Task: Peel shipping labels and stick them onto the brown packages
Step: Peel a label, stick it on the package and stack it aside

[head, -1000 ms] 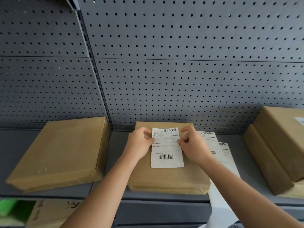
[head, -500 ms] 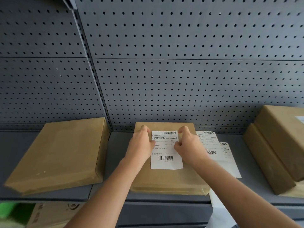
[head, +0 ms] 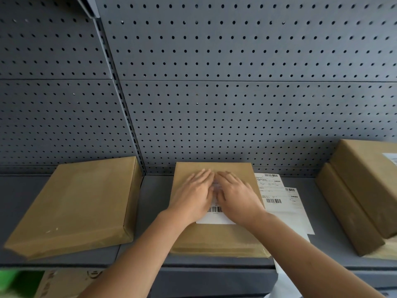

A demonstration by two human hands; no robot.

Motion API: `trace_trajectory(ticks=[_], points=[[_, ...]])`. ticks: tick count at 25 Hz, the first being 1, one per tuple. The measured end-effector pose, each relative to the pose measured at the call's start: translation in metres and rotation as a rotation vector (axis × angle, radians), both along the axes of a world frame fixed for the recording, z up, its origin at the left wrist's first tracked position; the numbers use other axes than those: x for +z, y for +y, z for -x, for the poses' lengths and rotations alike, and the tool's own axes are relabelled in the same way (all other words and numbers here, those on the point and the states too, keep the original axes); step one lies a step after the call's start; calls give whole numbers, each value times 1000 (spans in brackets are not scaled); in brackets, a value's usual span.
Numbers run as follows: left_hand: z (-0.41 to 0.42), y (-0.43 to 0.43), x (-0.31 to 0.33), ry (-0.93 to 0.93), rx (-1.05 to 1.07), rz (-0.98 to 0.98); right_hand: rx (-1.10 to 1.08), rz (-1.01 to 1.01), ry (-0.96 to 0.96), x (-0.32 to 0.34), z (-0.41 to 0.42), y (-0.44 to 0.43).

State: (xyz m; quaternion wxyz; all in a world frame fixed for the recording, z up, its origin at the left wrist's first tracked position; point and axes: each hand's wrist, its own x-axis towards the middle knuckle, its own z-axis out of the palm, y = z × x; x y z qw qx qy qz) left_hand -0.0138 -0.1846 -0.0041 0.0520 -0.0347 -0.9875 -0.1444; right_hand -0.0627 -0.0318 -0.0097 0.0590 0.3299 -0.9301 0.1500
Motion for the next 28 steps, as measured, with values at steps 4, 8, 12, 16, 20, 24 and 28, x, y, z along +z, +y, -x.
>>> trace_trajectory(ticks=[4, 8, 12, 16, 20, 24, 28], points=[[0, -2, -2, -90, 3, 75, 17, -119, -79, -8, 2, -5], [-1, -6, -4, -120, 14, 102, -21, -150, -127, -9, 3, 1], [-5, -16, -2, -156, 60, 95, -86, -147, -168, -10, 6, 13], [-9, -26, -4, -180, 100, 83, -160, -147, -215, -7, 11, 30], [-19, -18, 1, -161, 74, 43, -137, -132, -183, -2, 1, 35], [-32, 4, 6, -162, -28, 68, 38, -98, -177, 3, -31, 22], [-39, 6, 3, -214, -31, 104, 49, -155, -148, -2, -39, 20]])
